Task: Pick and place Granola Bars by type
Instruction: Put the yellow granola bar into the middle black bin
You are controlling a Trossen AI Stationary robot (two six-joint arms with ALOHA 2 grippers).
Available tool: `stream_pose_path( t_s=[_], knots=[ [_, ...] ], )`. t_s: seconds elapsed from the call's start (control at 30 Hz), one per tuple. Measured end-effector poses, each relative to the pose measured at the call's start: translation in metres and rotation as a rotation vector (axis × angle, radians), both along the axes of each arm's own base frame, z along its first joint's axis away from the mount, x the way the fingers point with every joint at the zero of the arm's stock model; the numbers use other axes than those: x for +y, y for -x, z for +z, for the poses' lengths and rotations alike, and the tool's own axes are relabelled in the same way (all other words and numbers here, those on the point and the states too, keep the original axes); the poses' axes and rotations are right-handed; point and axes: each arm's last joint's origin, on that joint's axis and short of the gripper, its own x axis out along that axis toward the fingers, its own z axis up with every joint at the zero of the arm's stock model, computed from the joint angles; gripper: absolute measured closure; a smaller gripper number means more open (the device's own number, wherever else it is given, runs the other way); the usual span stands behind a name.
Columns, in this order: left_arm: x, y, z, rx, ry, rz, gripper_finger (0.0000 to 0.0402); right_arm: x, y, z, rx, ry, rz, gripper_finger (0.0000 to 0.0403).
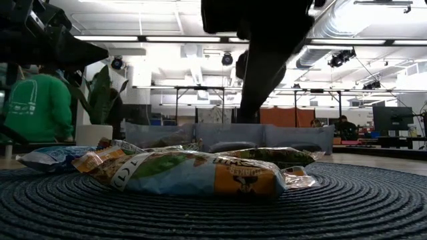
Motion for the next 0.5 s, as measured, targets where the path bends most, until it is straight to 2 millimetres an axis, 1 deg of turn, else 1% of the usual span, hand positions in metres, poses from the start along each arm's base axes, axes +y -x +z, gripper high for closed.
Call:
stream_pose_path(
  t_s=[0.1,0.5],
  knots=[
    [0.0,0.0,0.0,0.0,0.0,0.0,0.04,0.0,-0.001,-0.007,0.016,0.01,0.01,0.0155],
    [0.0,0.0,0.0,0.0,0.0,0.0,0.04,-0.002,-0.006,-0.021,0.037,0.048,-0.002,0.0155]
  ],
)
